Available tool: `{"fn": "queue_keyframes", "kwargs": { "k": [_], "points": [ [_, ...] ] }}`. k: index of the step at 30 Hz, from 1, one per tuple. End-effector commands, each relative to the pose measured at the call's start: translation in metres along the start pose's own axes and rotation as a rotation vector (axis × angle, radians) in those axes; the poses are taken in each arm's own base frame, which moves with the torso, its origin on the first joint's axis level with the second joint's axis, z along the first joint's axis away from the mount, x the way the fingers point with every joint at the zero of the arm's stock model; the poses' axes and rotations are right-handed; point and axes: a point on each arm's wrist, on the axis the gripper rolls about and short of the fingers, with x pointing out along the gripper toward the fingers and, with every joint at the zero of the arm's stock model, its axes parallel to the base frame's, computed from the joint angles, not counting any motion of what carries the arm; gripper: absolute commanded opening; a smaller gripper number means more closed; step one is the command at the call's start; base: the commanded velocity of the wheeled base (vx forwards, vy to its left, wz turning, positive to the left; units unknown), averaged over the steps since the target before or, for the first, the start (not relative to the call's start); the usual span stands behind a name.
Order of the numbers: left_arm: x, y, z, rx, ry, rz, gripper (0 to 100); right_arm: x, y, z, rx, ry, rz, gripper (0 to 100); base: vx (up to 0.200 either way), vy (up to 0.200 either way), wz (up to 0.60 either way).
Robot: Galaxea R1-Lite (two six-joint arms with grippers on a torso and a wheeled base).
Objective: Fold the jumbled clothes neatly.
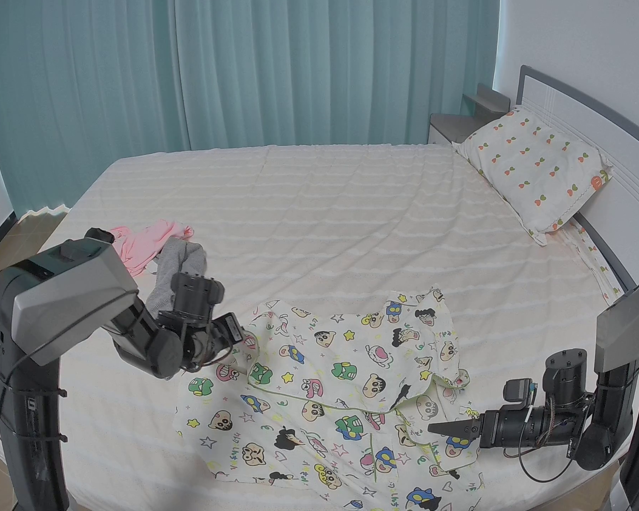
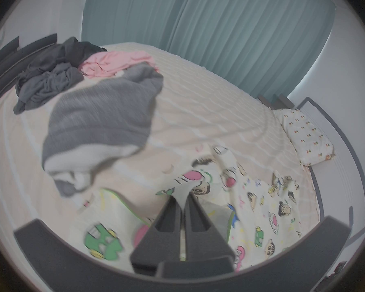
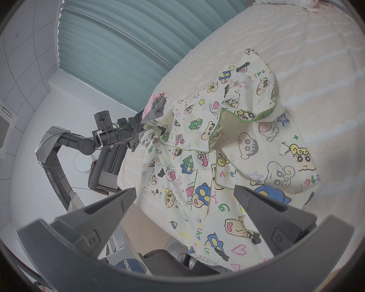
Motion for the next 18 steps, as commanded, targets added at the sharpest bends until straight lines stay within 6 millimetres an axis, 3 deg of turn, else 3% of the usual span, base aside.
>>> {"fn": "queue_keyframes", "kwargs": {
  "k": [1,18],
  "points": [
    [-0.003,0.015,0.019,-0.022,-0.028,-0.013,0,0.0,0.0,0.0,-0.003,-0.004,0.003,100,0.0,0.0,0.0],
    [0.017,0.059,0.025,0.071,-0.089,0.028,0,0.001,-0.001,0.0,0.0,0.0,0.001,100,0.0,0.0,0.0]
  ]
}}
